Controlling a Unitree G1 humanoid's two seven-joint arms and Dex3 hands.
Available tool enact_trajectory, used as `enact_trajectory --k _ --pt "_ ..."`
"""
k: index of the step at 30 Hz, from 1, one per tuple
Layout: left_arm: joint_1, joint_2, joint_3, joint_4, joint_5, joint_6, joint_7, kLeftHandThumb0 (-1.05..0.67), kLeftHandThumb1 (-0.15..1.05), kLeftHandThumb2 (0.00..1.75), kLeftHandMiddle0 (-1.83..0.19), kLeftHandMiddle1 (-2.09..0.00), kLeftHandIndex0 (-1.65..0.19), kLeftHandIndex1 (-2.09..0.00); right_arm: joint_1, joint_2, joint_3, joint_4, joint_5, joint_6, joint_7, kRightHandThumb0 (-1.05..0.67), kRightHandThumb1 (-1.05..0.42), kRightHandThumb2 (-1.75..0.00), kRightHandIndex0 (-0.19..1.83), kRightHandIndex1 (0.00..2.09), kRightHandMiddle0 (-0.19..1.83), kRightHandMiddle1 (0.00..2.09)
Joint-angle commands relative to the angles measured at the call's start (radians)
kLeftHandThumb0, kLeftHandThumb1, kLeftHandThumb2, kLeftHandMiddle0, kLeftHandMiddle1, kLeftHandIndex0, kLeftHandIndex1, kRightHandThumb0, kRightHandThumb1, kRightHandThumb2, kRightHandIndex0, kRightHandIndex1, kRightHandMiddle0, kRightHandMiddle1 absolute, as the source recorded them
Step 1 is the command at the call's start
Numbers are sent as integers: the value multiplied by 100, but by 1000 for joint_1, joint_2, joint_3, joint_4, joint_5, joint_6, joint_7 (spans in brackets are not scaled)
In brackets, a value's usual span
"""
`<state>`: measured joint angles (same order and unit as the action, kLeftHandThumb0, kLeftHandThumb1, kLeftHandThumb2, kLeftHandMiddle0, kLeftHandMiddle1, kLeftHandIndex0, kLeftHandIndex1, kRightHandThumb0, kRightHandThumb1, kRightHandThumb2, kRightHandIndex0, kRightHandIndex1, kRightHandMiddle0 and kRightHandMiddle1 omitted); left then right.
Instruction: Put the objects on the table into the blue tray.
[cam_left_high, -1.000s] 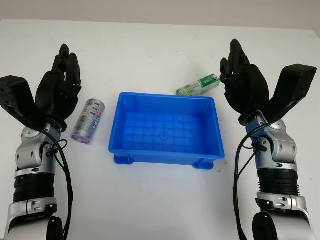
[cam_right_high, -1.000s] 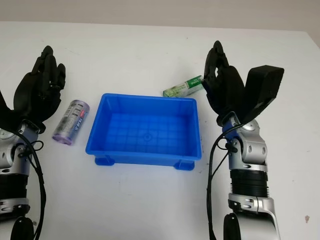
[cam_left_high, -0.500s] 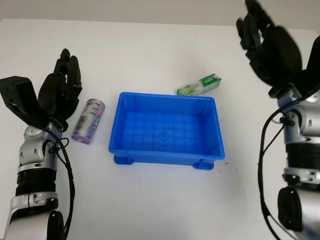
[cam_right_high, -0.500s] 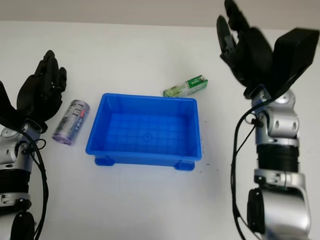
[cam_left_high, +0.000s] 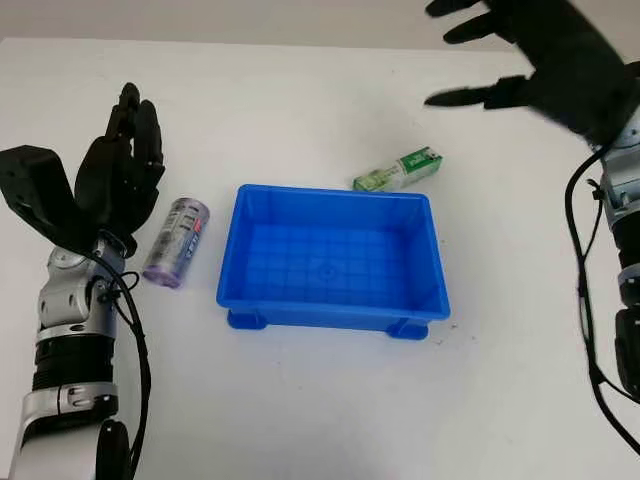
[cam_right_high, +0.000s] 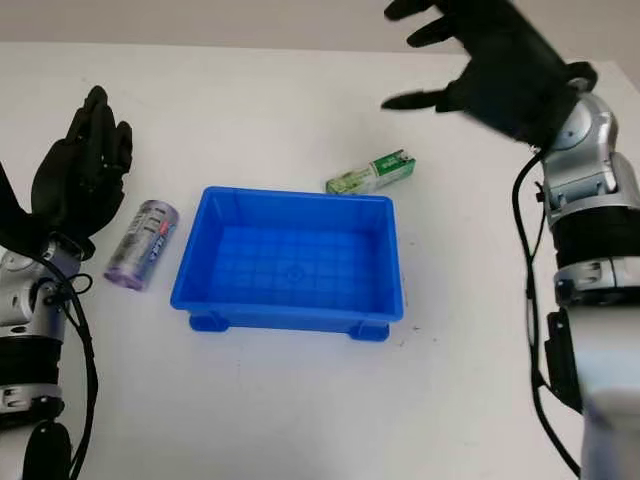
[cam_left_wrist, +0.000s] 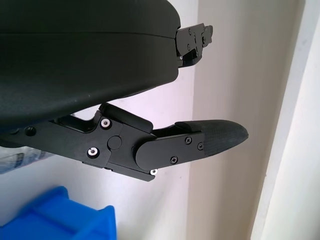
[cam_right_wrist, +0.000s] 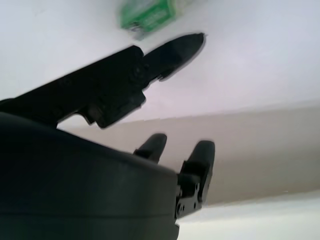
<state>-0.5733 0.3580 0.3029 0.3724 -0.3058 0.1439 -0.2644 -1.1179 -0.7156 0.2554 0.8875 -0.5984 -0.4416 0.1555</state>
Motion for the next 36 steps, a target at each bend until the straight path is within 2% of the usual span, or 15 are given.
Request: enact_trajectory --k 1,4,7,15,29,32,33,34,36 --pt "4 2 0 -5 2 -6 -3 -74 105 57 19 0 19 0 -38 -11 70 54 -79 -49 -57 -39 -75 -5 29 38 35 37" --pt "10 0 2 -8 -1 -4 -3 -74 105 56 19 0 19 0 -64 5 122 134 -134 -87 -100 -32 -74 -6 35 23 43 16" --pt "18 1 4 -18 -1 3 2 -74 105 56 19 0 19 0 -85 26 169 200 -171 -104 -127 -30 -76 -6 36 19 45 11" --pt "30 9 6 -32 1 11 7 -75 105 56 19 0 19 0 -106 71 257 303 -225 -142 -186 -39 -80 -7 38 14 45 7" --pt "38 6 7 -25 0 10 -8 -74 105 56 19 0 19 0 -58 137 285 366 -207 -132 -246 -29 -82 -6 42 11 46 6" --pt "40 7 6 -28 1 12 -5 -74 105 56 19 0 19 0 -54 140 303 372 -221 -137 -262 -30 -86 -7 49 13 52 9" --pt "40 8 6 -27 1 10 -7 -74 105 56 19 0 19 0 -51 139 308 374 -224 -148 -279 -29 -87 -7 55 16 56 11" --pt "40 9 7 -26 1 9 -7 -74 105 56 19 0 19 0 -49 137 312 377 -226 -154 -291 -28 -89 -6 64 40 65 23" --pt "38 9 6 -25 1 10 -5 -74 105 56 19 0 19 0 -51 134 326 384 -233 -156 -302 -30 -93 -6 47 105 56 69"
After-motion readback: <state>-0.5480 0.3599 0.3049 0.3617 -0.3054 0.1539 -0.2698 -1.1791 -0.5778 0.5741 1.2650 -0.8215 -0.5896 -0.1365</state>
